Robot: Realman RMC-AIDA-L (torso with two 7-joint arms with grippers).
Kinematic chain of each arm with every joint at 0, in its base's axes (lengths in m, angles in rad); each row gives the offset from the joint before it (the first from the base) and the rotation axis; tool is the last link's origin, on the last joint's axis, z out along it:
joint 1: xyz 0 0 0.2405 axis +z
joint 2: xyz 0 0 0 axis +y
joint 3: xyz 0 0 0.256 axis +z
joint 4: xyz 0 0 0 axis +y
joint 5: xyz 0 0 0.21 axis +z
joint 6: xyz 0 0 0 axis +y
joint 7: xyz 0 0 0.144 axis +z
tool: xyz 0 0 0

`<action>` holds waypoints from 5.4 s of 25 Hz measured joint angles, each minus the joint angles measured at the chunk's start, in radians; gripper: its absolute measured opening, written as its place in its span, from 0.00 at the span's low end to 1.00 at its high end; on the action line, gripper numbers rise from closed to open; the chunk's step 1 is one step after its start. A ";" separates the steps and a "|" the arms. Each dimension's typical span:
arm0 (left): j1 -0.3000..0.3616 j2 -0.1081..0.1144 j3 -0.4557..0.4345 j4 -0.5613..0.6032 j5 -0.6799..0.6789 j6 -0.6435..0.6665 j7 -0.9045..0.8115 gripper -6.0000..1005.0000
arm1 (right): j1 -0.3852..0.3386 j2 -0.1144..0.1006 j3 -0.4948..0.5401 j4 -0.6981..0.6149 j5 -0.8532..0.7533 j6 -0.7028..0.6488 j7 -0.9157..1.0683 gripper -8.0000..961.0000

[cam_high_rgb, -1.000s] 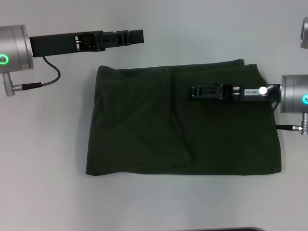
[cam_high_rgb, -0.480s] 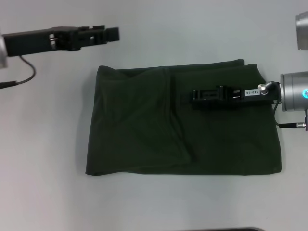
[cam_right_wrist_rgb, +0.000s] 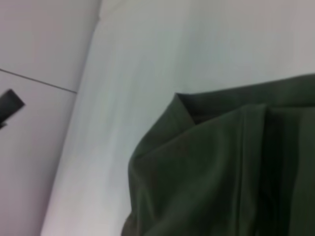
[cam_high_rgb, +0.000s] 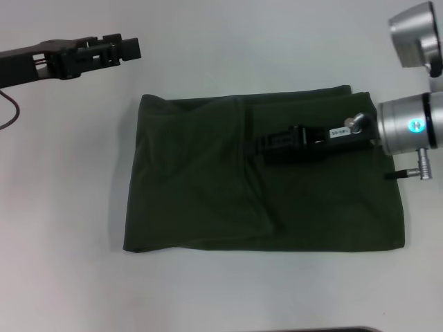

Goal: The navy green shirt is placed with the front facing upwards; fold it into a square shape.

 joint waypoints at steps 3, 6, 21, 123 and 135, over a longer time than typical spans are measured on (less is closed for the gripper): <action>0.003 0.001 -0.001 0.000 -0.001 0.003 0.009 0.69 | 0.019 0.003 -0.049 -0.001 0.000 0.018 0.038 0.81; 0.005 0.001 -0.001 0.000 -0.001 0.004 0.012 0.69 | 0.037 0.004 -0.091 -0.002 0.000 0.036 0.075 0.81; 0.005 0.001 -0.005 -0.002 -0.001 0.003 0.024 0.68 | 0.083 0.012 -0.182 -0.005 -0.009 0.087 0.152 0.81; 0.012 0.005 -0.110 -0.012 -0.016 -0.005 0.012 0.68 | -0.333 -0.002 0.070 -0.359 0.306 -0.263 -0.123 0.08; 0.010 0.001 -0.106 -0.026 -0.009 -0.021 0.004 0.68 | -0.423 -0.034 0.133 -0.353 0.302 -0.298 -0.154 0.08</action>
